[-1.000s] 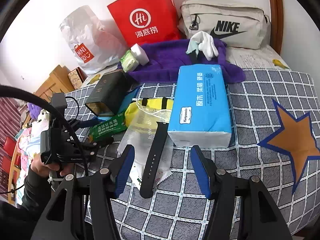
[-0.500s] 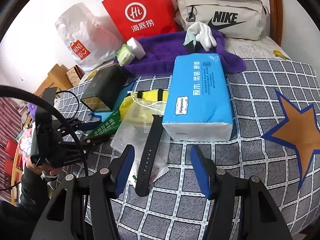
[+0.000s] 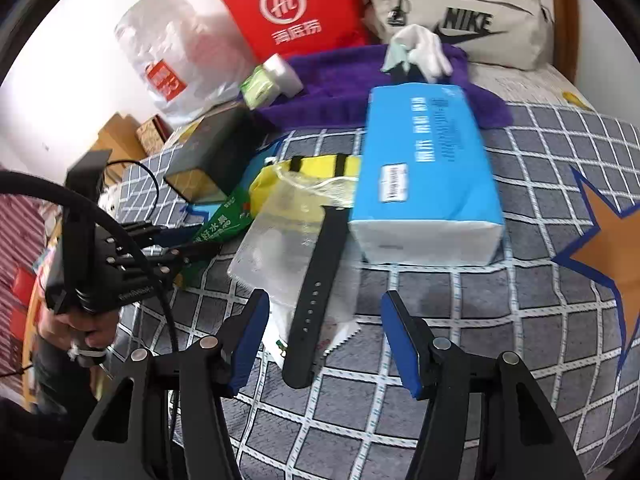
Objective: Organize soft objects
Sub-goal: 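Grasp the black watch strap with the right gripper while the left gripper holds the snack packet, then carry the watch strap with the right gripper while the left gripper carries the snack packet to the towel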
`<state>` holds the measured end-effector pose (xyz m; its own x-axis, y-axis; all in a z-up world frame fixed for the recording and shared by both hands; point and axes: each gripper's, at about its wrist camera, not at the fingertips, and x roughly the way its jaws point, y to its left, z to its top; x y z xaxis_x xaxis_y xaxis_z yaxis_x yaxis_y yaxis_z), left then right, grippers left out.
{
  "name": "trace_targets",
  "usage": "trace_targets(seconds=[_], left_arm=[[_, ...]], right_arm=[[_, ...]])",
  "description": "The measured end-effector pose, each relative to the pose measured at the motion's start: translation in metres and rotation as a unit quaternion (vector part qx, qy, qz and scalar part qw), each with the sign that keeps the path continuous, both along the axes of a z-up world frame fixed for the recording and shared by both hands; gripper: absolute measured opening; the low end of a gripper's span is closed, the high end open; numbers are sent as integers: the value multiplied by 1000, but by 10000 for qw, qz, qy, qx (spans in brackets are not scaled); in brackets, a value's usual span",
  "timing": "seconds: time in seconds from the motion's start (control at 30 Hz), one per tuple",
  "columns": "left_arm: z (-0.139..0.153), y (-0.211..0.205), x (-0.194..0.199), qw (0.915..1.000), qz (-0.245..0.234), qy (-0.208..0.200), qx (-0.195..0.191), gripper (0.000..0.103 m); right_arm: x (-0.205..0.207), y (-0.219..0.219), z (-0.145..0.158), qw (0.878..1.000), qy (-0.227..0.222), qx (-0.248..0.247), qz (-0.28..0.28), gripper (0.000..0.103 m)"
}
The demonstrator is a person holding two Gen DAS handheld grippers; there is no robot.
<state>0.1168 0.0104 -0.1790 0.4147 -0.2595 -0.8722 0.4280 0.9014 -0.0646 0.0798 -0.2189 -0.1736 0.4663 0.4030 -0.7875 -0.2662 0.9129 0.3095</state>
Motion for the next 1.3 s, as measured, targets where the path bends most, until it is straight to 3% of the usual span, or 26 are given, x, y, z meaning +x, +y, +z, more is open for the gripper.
trace_targets(seconds=[0.27,0.37,0.6,0.87,1.3], left_arm=[[-3,0,-10,9998,128,-85,115,28],[-3,0,-9,9998,152,-82,82,29],[-3,3,-8,9998,198,-33,-17,32],[-5,-7,-5,9995,231,-137,141,31],[21,8,-10,9992,240,-150,-269,28]], right_arm=[[18,22,-24,9996,195,-118,-170,36],[20,31,-30,9993,90,-336,-133,22],[10,20,-16,9983,-53,-584,-47,20],[18,29,-30,9972,-22,-743,58,21],[1,12,8,9991,-273,-298,134,20]])
